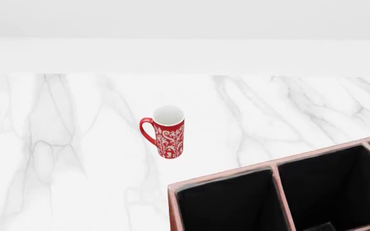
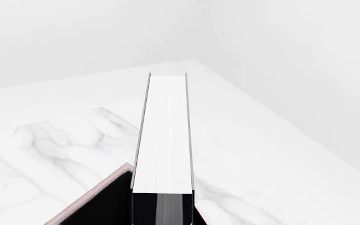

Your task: Pick up the book and place it in the right compartment of the caddy.

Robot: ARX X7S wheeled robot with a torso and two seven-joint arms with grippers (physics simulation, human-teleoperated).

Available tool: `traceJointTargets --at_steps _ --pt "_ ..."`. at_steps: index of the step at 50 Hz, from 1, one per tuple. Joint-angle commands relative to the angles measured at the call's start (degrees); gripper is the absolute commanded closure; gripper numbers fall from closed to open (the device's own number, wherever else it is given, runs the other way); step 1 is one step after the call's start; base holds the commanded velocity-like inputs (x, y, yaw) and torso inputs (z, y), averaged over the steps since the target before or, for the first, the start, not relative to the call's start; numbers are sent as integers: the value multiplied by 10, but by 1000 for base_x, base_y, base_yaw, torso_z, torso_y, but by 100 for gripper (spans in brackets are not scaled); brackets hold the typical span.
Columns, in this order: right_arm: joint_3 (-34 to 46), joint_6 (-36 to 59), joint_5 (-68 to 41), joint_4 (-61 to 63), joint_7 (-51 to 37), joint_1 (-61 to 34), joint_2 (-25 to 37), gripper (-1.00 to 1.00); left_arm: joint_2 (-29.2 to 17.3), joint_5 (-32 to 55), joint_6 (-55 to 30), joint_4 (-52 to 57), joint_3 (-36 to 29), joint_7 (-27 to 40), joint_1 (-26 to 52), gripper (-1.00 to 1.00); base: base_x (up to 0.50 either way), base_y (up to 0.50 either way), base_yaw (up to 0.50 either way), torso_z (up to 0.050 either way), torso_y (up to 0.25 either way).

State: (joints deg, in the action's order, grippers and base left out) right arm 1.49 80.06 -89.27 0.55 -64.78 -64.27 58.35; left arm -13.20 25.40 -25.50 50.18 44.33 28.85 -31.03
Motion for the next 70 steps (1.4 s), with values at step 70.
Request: traceJointTargets --at_steps 70 --pt "47 -107 128 19 186 113 -16 100 0 -9 8 1 -2 -8 -1 -100 0 0 0 0 1"
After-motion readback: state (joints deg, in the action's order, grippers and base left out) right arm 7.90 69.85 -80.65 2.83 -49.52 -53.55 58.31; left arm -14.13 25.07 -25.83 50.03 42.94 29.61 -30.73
